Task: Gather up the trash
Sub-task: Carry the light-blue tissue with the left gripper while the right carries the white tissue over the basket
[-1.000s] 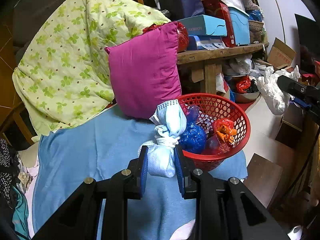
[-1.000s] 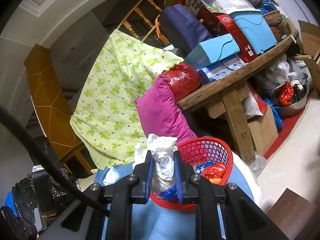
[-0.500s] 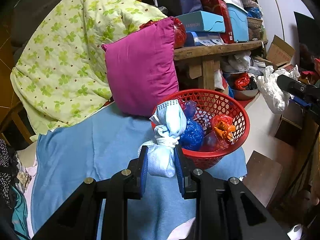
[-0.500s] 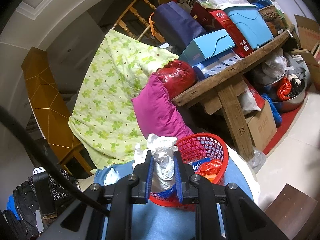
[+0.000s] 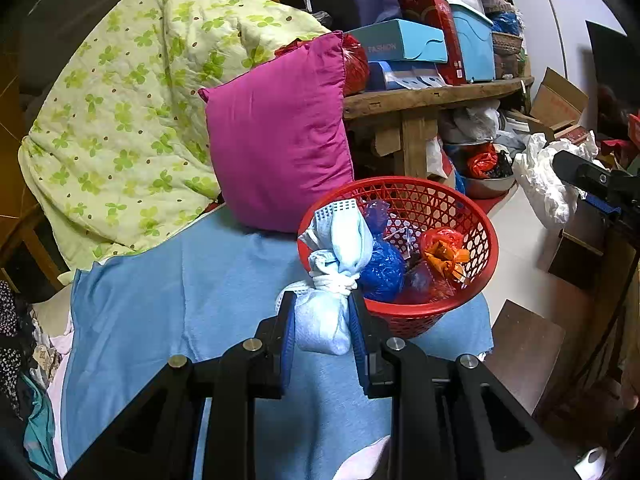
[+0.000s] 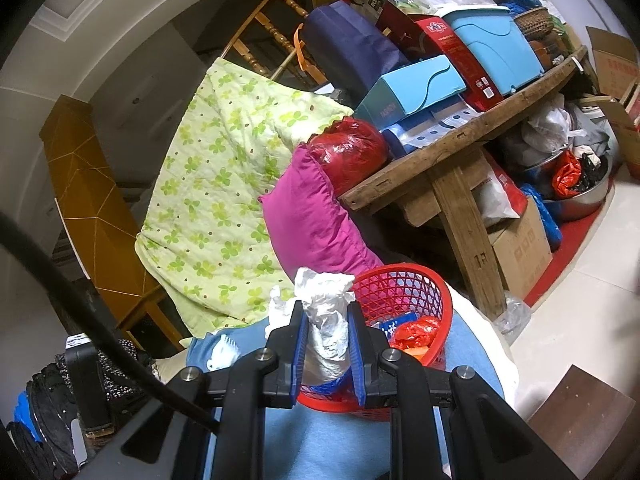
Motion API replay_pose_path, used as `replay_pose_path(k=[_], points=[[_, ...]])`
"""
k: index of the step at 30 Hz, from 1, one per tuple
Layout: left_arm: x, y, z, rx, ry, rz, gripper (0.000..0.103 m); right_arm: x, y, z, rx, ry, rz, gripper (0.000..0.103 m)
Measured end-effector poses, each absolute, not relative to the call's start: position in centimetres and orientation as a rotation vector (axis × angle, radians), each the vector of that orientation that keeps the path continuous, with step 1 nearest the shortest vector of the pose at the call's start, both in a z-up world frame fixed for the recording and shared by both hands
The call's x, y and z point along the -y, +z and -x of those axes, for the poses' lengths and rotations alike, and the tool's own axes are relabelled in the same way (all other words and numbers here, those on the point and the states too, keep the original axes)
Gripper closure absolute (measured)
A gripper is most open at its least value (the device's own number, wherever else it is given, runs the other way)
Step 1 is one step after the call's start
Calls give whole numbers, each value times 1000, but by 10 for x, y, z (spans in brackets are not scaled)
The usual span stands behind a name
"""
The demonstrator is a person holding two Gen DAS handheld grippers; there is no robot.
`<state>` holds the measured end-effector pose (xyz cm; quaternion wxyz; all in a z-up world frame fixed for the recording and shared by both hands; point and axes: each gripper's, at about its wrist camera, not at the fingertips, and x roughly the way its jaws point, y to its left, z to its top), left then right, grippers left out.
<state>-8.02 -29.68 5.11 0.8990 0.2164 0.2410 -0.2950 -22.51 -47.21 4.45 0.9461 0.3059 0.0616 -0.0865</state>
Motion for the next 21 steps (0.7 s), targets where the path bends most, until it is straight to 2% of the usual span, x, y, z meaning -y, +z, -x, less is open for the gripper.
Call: replay_pose_path(k=[21], points=[[295,39,70,-545,-624,-424,76,480,33,219,-167,-191,-635,82]])
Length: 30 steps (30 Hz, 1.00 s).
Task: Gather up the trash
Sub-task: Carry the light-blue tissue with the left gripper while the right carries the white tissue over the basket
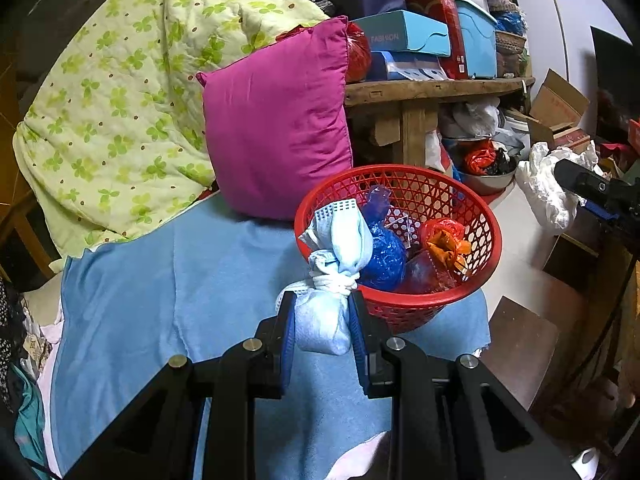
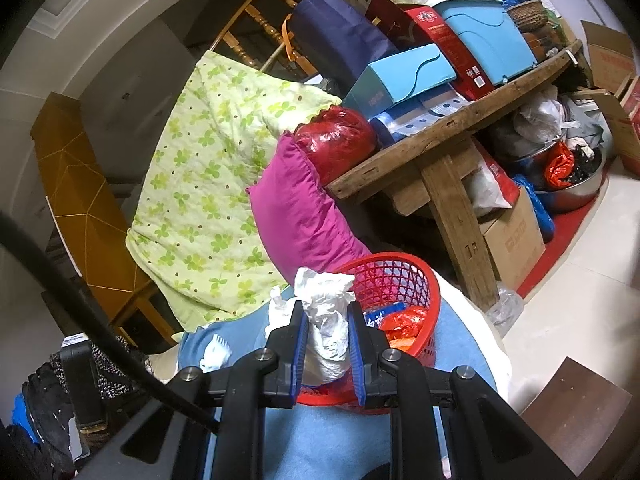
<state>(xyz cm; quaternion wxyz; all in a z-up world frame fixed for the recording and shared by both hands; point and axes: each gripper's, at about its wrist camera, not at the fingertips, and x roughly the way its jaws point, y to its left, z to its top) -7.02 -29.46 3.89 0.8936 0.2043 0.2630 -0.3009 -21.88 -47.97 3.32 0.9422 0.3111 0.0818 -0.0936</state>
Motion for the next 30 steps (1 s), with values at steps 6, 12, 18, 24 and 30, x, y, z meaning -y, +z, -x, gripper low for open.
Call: replay_pose_path(k=[6,12,18,24,30], points=[[290,36,68,-557,-626,-415,76,474,33,213,-180,-182,-621,82],[289,40,64,-555,-620,-415,76,470,35,208,-185,-170,-623,82],[287,39,65,-557,-616,-404,76,464,38,206,-190,-160,-607,82],[288,37,65,-561,-625,-409,76,467,36,206,-188,-166,-618,82],[290,36,63,-560,-625,-410,76,468,34,205,-192,-166,-614,82]])
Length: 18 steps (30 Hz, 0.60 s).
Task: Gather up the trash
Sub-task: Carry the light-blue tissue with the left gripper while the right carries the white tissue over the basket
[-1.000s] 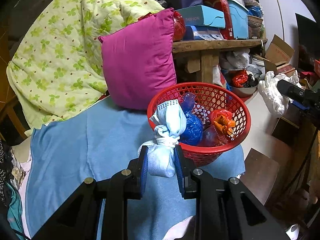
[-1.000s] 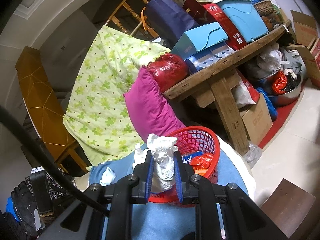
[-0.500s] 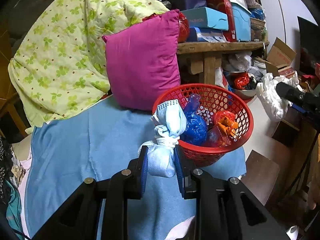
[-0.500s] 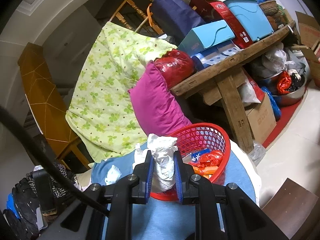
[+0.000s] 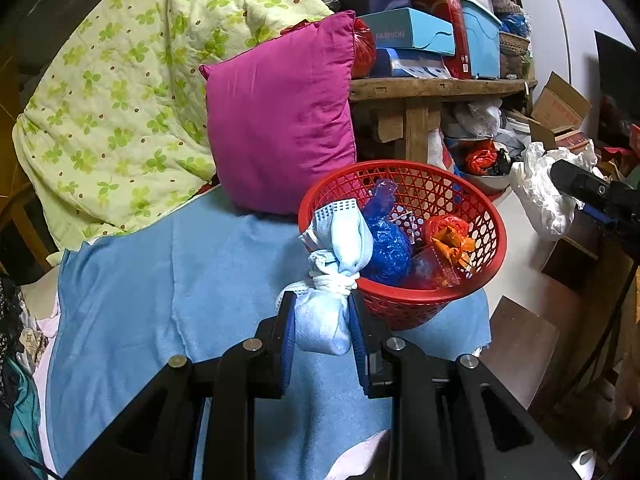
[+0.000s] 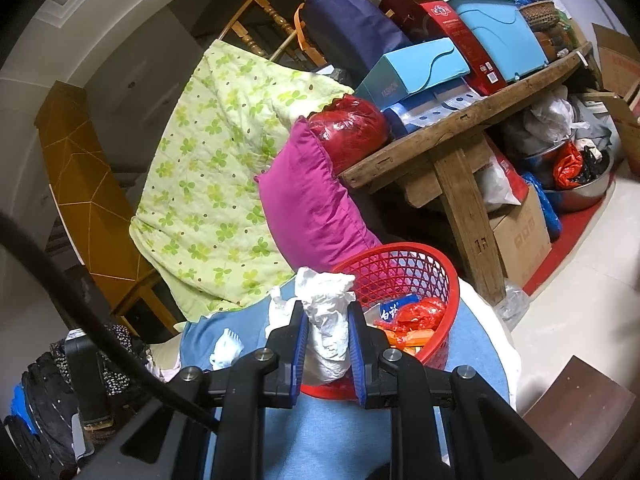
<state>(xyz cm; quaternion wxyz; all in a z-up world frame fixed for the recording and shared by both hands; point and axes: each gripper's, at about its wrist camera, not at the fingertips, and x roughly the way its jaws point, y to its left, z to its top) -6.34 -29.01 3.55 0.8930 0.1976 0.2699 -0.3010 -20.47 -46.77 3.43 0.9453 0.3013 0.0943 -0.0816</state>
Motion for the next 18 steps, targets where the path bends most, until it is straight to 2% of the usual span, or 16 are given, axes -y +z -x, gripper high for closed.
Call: replay_pose_path(k=[18], points=[[291,30,63,-577,-622,-406,76,470,30,201,-200,-169,-626,82]])
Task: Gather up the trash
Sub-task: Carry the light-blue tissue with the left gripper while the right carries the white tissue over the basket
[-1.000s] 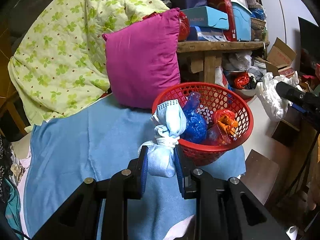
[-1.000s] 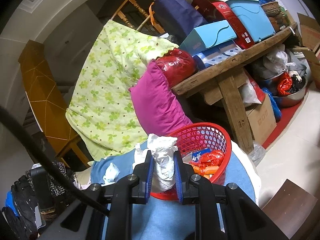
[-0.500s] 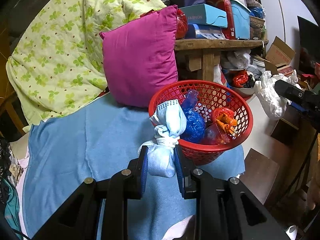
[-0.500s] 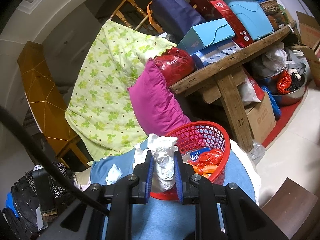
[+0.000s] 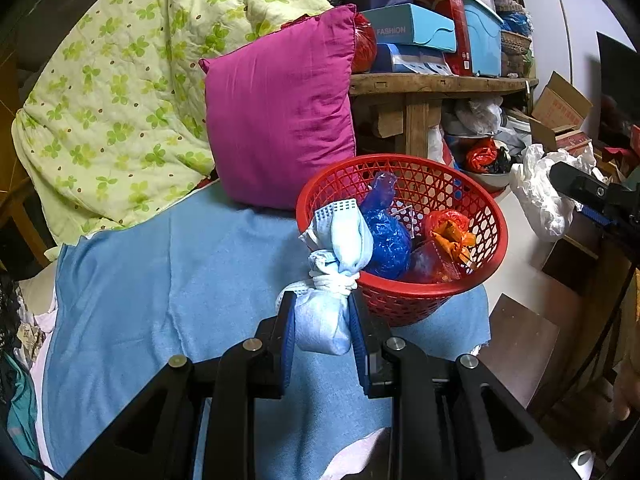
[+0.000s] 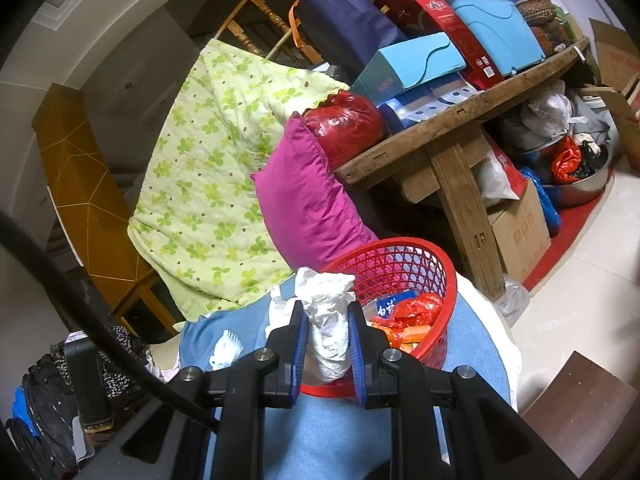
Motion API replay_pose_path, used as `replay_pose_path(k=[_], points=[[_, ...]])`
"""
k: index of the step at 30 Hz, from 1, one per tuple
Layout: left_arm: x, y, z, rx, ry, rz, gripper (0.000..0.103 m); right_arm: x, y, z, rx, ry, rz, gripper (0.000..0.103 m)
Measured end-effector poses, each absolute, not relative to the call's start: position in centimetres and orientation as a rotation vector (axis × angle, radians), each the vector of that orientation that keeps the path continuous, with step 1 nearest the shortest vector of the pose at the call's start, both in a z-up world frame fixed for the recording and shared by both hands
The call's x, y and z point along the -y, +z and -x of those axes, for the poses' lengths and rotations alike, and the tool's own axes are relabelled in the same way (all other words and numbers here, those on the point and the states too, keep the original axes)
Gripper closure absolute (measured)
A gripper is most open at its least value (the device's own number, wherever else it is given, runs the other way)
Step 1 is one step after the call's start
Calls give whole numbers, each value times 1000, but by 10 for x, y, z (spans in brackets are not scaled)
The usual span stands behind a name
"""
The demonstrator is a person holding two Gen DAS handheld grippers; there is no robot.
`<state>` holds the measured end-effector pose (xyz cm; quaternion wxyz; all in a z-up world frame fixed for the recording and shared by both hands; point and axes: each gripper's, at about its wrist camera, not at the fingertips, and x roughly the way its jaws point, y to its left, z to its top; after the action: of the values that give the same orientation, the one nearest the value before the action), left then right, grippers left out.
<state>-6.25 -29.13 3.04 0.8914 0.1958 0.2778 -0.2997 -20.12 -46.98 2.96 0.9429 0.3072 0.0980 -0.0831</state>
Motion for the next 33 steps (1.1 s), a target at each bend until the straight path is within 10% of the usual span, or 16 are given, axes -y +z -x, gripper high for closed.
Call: replay_pose_path(k=[33], points=[[294,30,66,-569,-626,-413,76,474,24,207,-188,-166,-650,82]])
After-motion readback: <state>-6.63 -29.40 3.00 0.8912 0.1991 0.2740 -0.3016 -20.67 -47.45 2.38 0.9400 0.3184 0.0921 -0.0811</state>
